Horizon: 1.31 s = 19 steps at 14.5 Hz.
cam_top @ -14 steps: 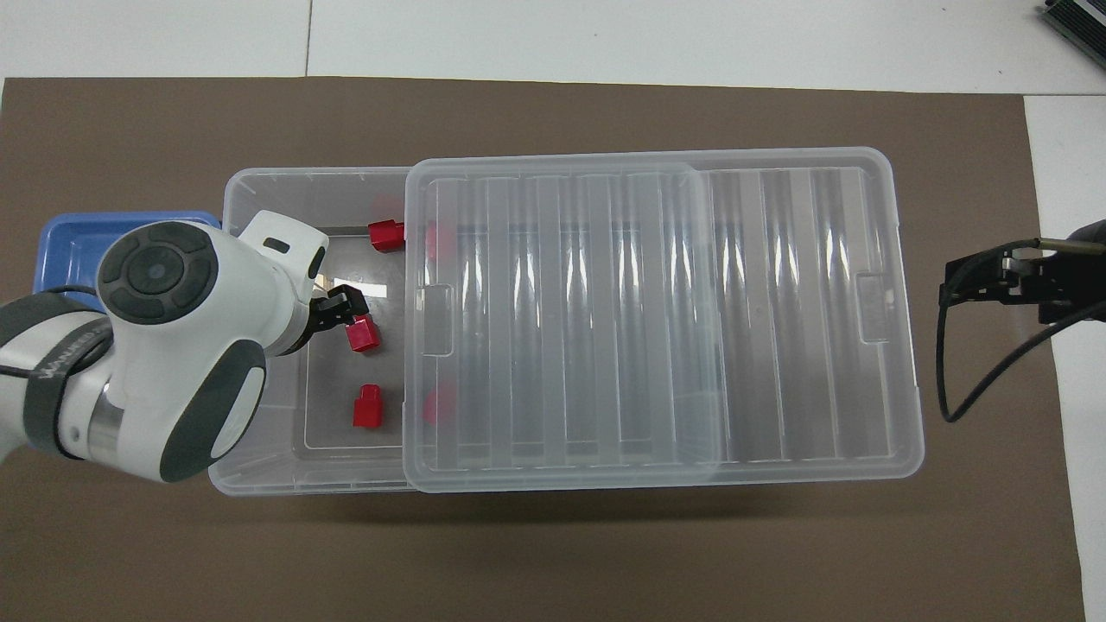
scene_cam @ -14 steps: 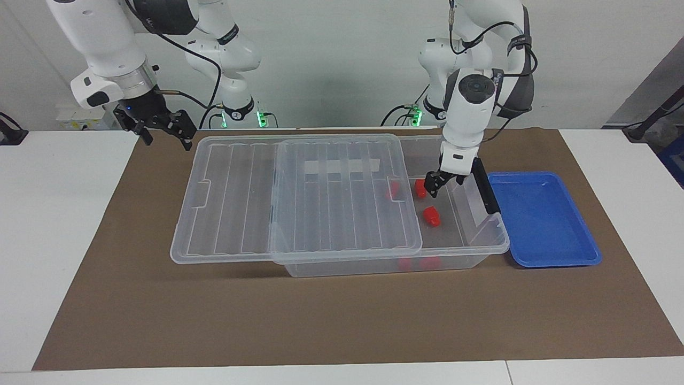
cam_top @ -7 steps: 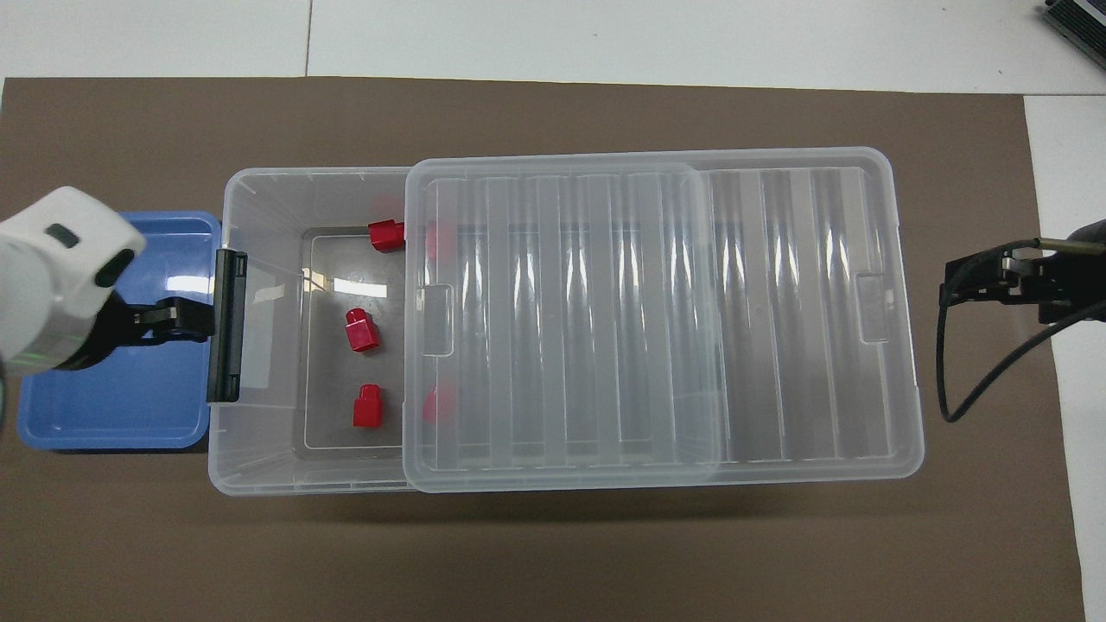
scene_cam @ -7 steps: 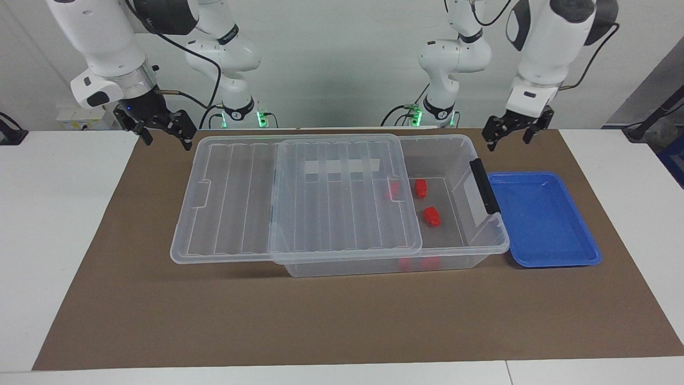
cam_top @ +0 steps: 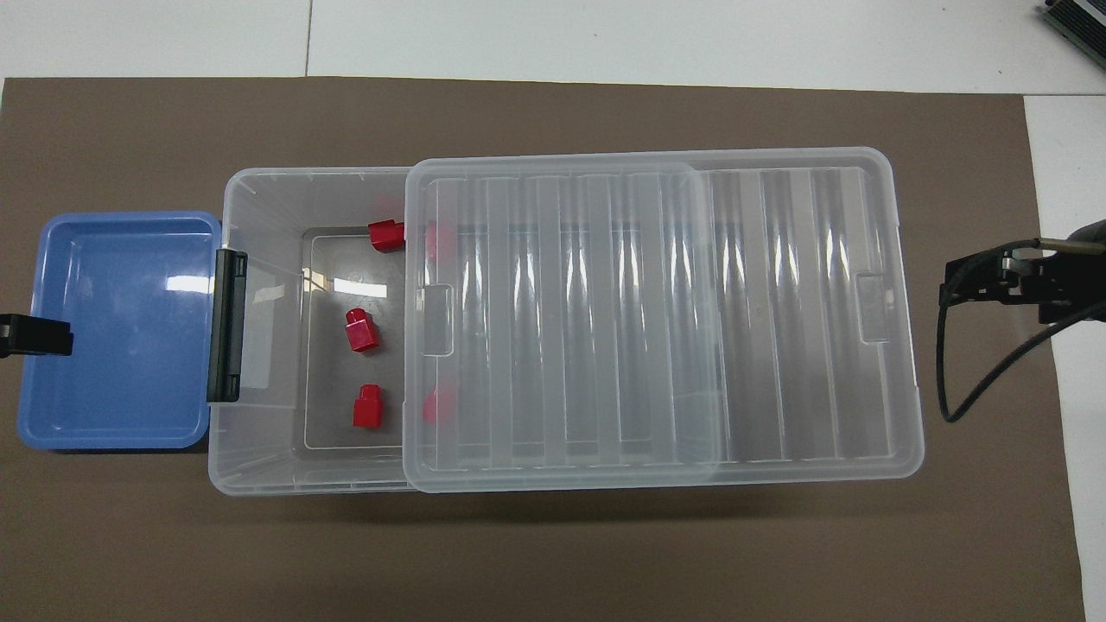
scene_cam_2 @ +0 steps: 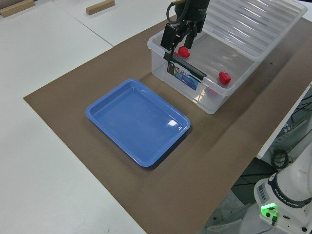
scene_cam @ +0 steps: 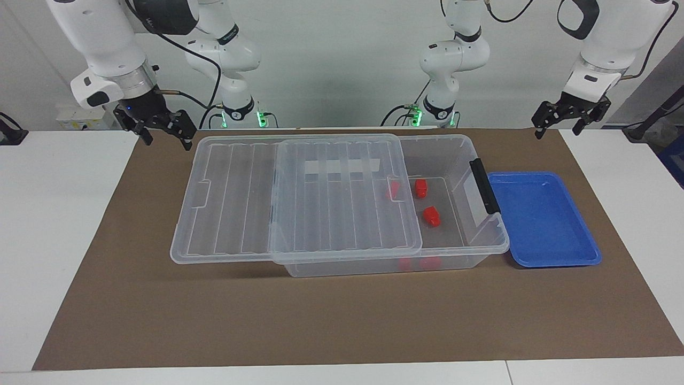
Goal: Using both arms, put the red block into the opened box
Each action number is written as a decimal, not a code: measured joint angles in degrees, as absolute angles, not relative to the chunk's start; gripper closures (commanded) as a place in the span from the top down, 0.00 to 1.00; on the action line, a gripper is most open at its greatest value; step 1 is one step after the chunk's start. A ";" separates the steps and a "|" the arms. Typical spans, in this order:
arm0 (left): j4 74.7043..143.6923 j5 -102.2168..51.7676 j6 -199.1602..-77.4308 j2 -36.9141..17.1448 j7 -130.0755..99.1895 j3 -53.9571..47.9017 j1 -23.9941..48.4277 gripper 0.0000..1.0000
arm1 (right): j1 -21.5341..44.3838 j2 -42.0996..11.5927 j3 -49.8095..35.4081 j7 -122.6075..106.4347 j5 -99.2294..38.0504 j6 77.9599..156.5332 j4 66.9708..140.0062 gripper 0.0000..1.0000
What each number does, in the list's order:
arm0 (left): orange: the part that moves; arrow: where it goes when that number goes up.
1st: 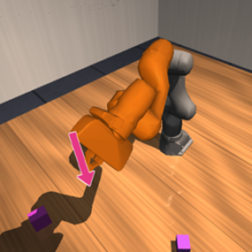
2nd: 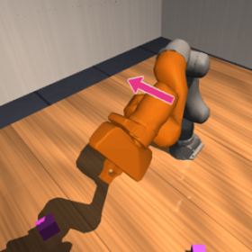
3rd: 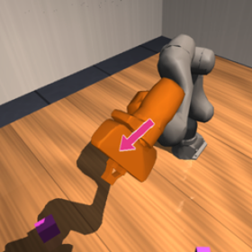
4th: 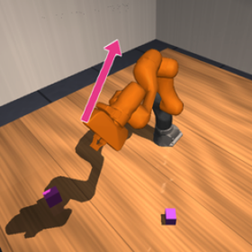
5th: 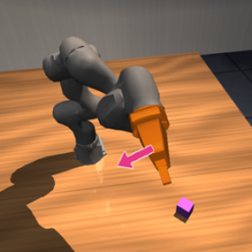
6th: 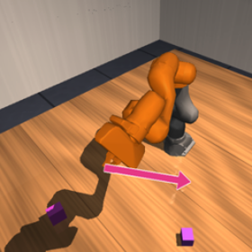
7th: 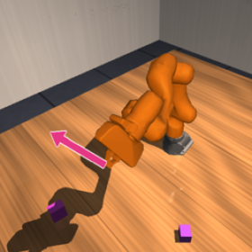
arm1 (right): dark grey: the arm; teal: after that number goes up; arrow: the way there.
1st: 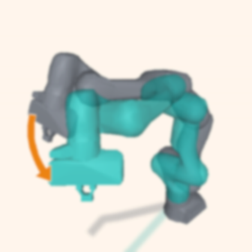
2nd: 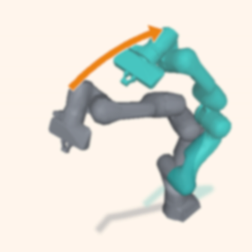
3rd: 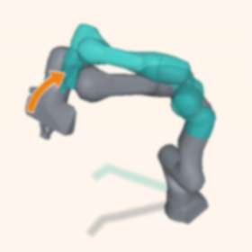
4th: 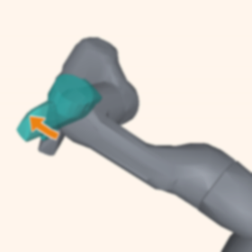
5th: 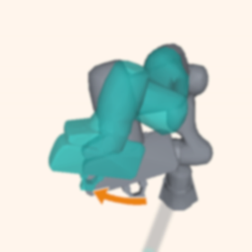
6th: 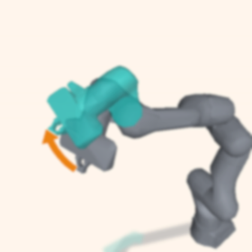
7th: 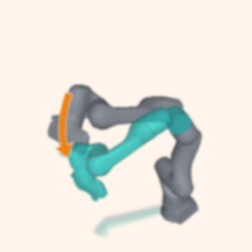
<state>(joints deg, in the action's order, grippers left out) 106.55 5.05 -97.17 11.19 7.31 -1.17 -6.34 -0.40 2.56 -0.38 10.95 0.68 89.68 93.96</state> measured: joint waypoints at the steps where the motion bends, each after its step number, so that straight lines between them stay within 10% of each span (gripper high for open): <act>1: 106.61 4.97 -97.95 11.19 7.34 -1.58 -6.30 1.00 | -0.40 2.56 -0.38 10.96 0.68 89.68 93.96 1.00; 19: 97.01 4.55 -98.41 0.11 7.17 -0.56 2.97 1.00 | -0.40 2.56 -0.38 10.96 0.68 89.68 93.96 1.00</act>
